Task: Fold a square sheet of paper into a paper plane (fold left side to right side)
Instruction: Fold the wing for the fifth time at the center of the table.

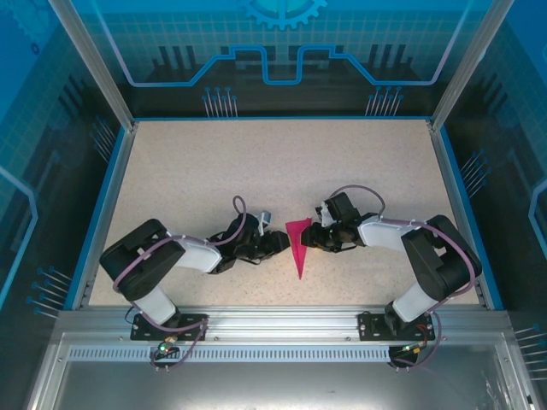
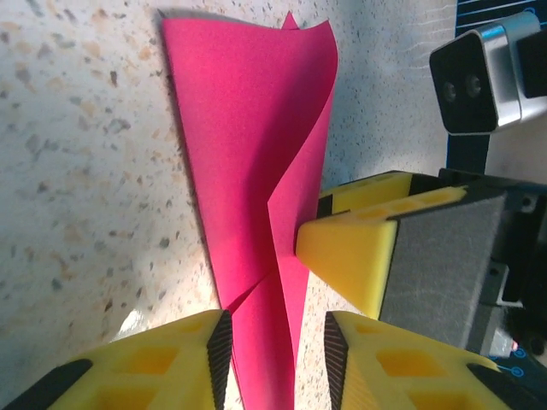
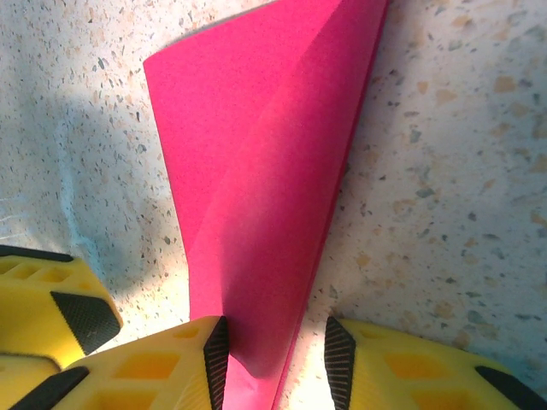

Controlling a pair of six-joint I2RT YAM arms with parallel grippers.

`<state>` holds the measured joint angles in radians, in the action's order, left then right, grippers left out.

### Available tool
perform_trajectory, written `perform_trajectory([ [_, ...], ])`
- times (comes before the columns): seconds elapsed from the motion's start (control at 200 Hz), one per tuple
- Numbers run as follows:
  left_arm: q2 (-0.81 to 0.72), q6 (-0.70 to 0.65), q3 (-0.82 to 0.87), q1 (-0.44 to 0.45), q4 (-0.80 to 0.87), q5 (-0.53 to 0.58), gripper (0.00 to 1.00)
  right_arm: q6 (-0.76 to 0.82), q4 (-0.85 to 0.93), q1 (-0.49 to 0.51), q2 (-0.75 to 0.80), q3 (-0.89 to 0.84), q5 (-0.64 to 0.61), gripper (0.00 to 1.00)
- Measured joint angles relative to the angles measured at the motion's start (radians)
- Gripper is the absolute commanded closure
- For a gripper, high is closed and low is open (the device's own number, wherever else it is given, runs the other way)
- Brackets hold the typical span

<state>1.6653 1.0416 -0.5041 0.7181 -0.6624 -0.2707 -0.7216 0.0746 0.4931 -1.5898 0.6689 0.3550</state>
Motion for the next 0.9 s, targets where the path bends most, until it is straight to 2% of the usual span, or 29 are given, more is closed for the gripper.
perform_trajectory([
  [0.34, 0.103, 0.0, -0.094, -0.019, -0.011, -0.054, 0.69, 0.007, 0.0, 0.0, 0.0, 0.0, 0.0, 0.61],
  [0.9, 0.186, 0.011, -0.129, -0.022, -0.047, -0.097, 0.74, 0.007, 0.0, 0.0, 0.0, 0.0, 0.0, 0.61],
])
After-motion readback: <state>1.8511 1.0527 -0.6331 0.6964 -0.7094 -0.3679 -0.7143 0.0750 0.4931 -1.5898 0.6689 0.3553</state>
